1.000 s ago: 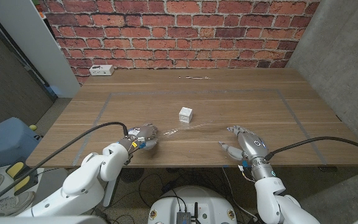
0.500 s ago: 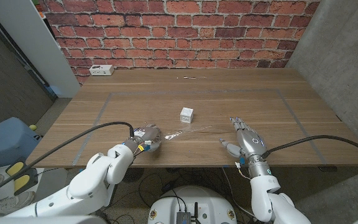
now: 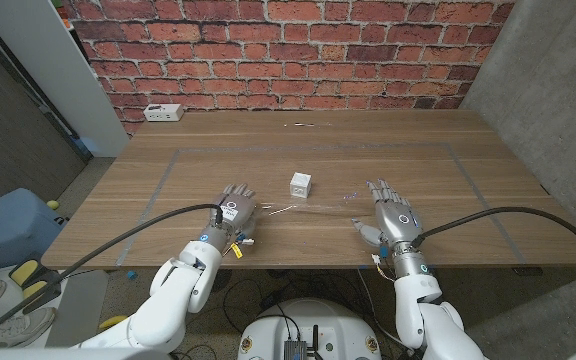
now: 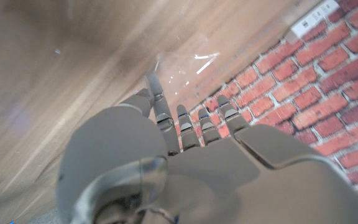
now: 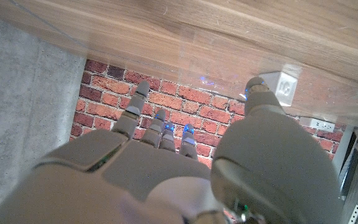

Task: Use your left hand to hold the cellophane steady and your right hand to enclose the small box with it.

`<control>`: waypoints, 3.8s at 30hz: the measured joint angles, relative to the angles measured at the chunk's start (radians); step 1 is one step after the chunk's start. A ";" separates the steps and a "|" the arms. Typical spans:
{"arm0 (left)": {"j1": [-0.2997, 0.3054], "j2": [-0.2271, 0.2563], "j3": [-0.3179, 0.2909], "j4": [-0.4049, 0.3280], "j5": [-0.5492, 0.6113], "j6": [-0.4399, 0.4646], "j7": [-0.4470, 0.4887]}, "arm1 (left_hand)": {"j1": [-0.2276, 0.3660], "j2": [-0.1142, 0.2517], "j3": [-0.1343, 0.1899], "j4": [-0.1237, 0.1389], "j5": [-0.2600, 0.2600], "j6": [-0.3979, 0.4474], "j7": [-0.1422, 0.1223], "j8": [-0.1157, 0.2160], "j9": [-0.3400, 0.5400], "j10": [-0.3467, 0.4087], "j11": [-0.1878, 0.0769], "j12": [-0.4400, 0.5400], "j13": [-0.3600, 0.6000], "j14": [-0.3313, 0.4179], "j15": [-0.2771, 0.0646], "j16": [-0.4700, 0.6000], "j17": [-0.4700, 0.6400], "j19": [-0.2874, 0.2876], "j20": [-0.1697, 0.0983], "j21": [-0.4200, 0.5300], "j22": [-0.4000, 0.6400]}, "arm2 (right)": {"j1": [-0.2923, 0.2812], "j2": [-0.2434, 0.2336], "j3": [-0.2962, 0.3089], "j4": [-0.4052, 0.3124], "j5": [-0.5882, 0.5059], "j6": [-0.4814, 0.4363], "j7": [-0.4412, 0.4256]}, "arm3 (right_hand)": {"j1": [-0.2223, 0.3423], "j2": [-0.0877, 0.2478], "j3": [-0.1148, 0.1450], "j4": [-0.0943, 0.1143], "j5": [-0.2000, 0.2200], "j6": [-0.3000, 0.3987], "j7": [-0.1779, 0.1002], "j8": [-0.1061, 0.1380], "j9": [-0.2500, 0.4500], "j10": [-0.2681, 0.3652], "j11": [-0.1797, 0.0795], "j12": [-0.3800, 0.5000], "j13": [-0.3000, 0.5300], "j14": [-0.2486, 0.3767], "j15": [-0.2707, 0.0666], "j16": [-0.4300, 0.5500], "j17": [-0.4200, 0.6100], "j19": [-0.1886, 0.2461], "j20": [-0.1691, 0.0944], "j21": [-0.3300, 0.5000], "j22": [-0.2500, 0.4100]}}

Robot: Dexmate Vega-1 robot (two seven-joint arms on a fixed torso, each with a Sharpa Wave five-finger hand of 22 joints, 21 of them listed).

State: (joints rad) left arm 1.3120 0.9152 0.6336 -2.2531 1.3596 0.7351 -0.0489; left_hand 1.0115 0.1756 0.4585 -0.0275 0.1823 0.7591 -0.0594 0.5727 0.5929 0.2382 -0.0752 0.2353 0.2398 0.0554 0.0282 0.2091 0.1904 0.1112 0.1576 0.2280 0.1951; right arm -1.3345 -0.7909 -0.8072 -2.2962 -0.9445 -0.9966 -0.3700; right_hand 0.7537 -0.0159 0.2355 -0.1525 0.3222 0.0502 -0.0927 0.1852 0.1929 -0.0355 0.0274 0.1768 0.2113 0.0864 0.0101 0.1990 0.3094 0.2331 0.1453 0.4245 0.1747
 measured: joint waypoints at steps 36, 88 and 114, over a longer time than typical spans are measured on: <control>0.047 -0.072 -0.073 0.118 0.166 -0.093 0.303 | -0.051 -0.025 -0.061 -0.008 0.000 0.047 -0.064 0.010 -0.060 -0.027 -0.030 -0.008 -0.003 0.002 -0.030 -0.009 -0.008 -0.001 -0.013 -0.007 -0.005 | 0.024 0.123 0.032 0.091 -0.392 0.127 0.206 | 0.054 0.022 -0.005 0.020 0.033 0.191 -0.017 0.067 0.000 0.156 -0.086 0.075 -0.002 0.126 -0.049 0.075 0.004 0.105 -0.045 -0.026 0.004; -0.289 -0.136 -0.067 0.199 -0.322 -0.170 0.222 | -0.025 0.000 -0.053 -0.062 -0.006 0.118 -0.003 0.012 -0.103 0.016 -0.019 -0.001 -0.012 0.004 -0.032 -0.015 -0.014 0.003 -0.017 -0.007 -0.004 | -0.022 0.167 0.133 0.187 -0.103 0.406 -0.313 | 0.021 0.111 0.040 0.015 -0.075 0.246 0.010 0.004 0.001 0.265 -0.080 0.028 0.005 0.196 -0.051 0.071 0.028 0.185 -0.082 -0.062 0.006; -0.499 -0.214 0.062 0.386 -0.366 -0.167 0.170 | -0.018 -0.008 -0.052 -0.086 0.000 0.142 0.025 0.020 -0.118 0.031 -0.015 -0.001 -0.012 0.004 -0.032 -0.015 -0.014 0.003 -0.017 -0.007 -0.004 | 0.034 0.100 0.119 0.214 -0.067 0.571 -0.421 | 0.148 0.115 0.124 -0.022 -0.097 0.581 -0.025 0.085 -0.002 0.561 -0.111 0.101 0.007 0.509 -0.067 0.165 0.027 0.357 -0.181 -0.010 0.009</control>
State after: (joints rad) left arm 0.8126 0.7009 0.6960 -1.8670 0.9933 0.5678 0.1209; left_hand 0.9938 0.1674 0.4062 -0.1136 0.1824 0.9006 -0.0347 0.5925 0.4754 0.2695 -0.0905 0.2345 0.2277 0.0592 -0.0035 0.1937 0.1768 0.1141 0.1408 0.2207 0.1910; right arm -1.3006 -0.6912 -0.6883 -2.0827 -1.0119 -0.4257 -0.7909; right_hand 0.9015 0.0993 0.3598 -0.1744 0.2251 0.6308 -0.1180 0.2703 0.1905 0.5255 -0.0840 0.2778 0.2183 0.5951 -0.0572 0.3638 0.3368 0.5898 -0.0355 0.4144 0.1840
